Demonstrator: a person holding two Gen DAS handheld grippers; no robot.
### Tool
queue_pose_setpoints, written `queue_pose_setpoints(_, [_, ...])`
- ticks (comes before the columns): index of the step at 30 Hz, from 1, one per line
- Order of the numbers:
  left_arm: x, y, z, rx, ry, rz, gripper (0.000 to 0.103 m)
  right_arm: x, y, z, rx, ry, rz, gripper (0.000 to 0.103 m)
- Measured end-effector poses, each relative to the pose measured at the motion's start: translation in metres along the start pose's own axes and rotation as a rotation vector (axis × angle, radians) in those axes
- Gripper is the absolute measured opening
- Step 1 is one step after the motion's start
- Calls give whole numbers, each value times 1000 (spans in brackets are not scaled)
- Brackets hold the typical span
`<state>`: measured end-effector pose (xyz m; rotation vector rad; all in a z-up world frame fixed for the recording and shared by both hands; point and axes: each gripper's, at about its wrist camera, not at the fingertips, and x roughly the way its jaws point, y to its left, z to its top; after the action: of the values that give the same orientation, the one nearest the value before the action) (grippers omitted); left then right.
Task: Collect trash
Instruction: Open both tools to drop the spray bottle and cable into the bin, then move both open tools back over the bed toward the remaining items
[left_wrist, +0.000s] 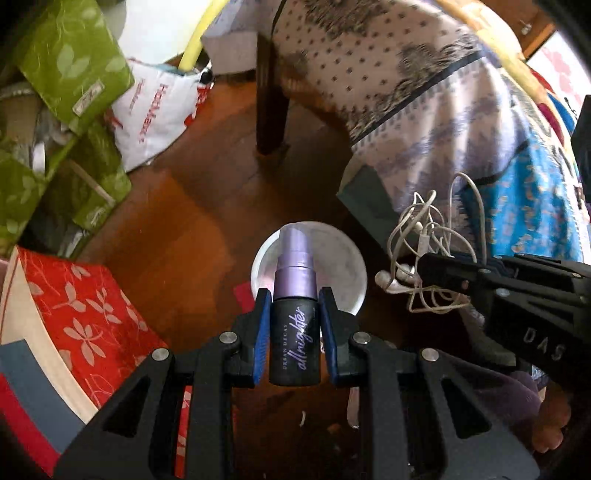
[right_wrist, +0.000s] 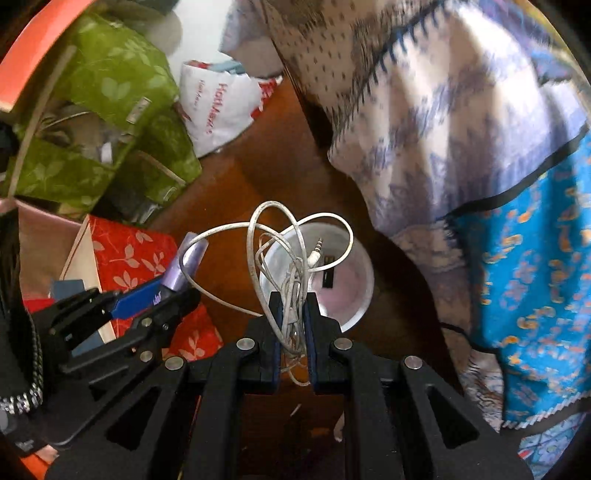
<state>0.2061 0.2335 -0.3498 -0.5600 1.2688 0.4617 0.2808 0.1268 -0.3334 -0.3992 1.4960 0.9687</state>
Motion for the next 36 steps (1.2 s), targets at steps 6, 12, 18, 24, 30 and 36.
queue_pose_setpoints(6, [15,1,7,-40,34,-17,25,4,-5,8,6,36,-9,40])
queue_pose_setpoints(12, [22,-4,14,-51,51,-39,25,-9,-12,7,-2,11,-24,40])
queue_pose_setpoints(18, [23,-12,24,-75,76,-13,26,-28,-21,-1,1,-22,-39,40])
queue_pose_setpoints(24, [-1,-22,20,-56,37,-5,26,-60,-22,-13,5,-85,-40,40])
queue_pose_setpoints(30, [-50,-28,11,-41,-45,-26,26,-104,-23,-29,17,-176,-25,40])
queue_pose_setpoints(36, [-111,-42,3,-11,-167,-40,26,-150,-22,-47,24,-276,-14,40])
